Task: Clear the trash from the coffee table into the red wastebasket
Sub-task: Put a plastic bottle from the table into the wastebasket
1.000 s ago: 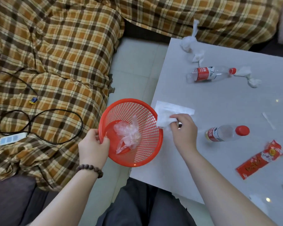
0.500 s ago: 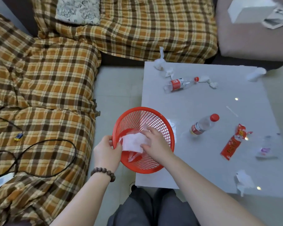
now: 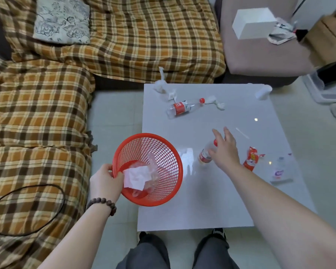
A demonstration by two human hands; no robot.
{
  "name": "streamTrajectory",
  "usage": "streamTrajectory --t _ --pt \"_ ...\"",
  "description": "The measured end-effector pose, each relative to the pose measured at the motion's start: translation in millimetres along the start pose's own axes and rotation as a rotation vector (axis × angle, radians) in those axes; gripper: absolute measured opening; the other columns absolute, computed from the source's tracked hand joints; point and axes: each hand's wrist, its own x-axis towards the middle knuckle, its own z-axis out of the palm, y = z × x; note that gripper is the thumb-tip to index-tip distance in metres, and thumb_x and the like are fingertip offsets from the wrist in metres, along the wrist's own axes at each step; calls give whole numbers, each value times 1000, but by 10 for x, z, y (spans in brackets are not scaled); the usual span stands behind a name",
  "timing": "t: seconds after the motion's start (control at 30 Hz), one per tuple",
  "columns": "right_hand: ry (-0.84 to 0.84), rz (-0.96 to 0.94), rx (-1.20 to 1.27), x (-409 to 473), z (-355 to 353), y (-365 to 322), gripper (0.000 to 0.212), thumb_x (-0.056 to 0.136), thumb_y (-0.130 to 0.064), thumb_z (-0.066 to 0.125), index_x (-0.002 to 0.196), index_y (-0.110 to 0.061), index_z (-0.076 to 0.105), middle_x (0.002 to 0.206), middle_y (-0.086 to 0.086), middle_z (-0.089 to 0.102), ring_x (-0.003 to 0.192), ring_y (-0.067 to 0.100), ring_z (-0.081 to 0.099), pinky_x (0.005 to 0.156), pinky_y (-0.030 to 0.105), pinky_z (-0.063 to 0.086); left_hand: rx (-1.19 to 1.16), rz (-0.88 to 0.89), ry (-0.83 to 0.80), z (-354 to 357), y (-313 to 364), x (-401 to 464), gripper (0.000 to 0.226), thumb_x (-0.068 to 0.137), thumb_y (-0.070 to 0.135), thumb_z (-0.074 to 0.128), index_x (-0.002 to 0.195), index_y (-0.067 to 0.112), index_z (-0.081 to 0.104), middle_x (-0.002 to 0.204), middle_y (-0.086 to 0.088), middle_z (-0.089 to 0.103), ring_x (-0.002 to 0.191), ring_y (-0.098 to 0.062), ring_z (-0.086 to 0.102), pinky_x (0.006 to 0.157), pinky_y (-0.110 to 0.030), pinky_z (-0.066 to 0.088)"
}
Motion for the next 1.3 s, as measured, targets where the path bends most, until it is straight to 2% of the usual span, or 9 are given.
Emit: streamTrajectory --t 0.1,0.23,0.43,0.57,0.7,0.83,1.07,1.2,1.3 --pt "-212 -36 -26 233 61 220 69 88 -20 58 146 -28 22 159 3 -1 145 28 5 114 42 22 23 -20 59 138 82 -126 6 79 22 63 82 22 58 65 12 58 57 -1 52 44 -17 31" --pt "-309 -133 79 363 131 529 50 86 -7 48 133 -22 43 142 9 32 119 31 43 92 38 42 25 -87 134 393 206 -402 7 80 25 64 84 21 59 68 13 57 61 0 52 46 -16 32" --pt "-146 -237 282 379 -256 1061 30 93 -11 42 121 -16 51 130 9 43 103 29 54 83 32 41 12 -205 218 892 486 -1065 5 78 23 62 77 23 57 67 9 59 65 -10 58 49 -21 36" --pt "104 -332 532 264 -819 1271 26 92 -11 45 114 -19 54 114 3 48 87 -3 49 75 10 35 7 -264 250 1168 720 -1359 3 77 19 60 79 17 59 72 0 64 68 -21 61 57 -27 40" --pt "163 -423 704 -2 -1223 1276 22 91 -14 49 107 -28 54 104 -7 47 91 -13 49 72 -3 35 -33 -279 235 1345 952 -1549 4 78 19 60 82 18 60 77 -3 64 72 -25 62 66 -30 47" --pt "86 -547 702 -249 -1249 1188 23 90 -13 50 108 -25 55 103 -6 49 93 -8 50 77 4 41 -86 -252 208 1468 1145 -1694 12 78 20 62 72 26 54 73 0 62 67 -22 63 61 -30 50" --pt "-168 -622 517 -511 -819 1154 23 90 -9 48 111 -15 56 112 0 50 97 -2 48 87 14 38 -110 -86 140 1554 1331 -2097 7 80 17 62 84 22 62 67 11 61 61 -2 57 46 -14 34" --pt "-222 -587 373 -635 -622 1179 31 94 -12 45 124 -11 51 130 7 45 118 19 46 96 22 37 -133 -40 118 1555 1319 -2312 8 82 18 64 84 25 61 66 17 57 58 3 55 41 -9 36" --pt "-235 -559 212 -700 -531 1252 40 94 -13 47 133 -12 46 146 8 34 134 24 33 109 36 33 -130 -65 135 1500 1212 -2364 7 80 14 63 83 20 61 66 13 59 61 -2 57 51 -20 43"
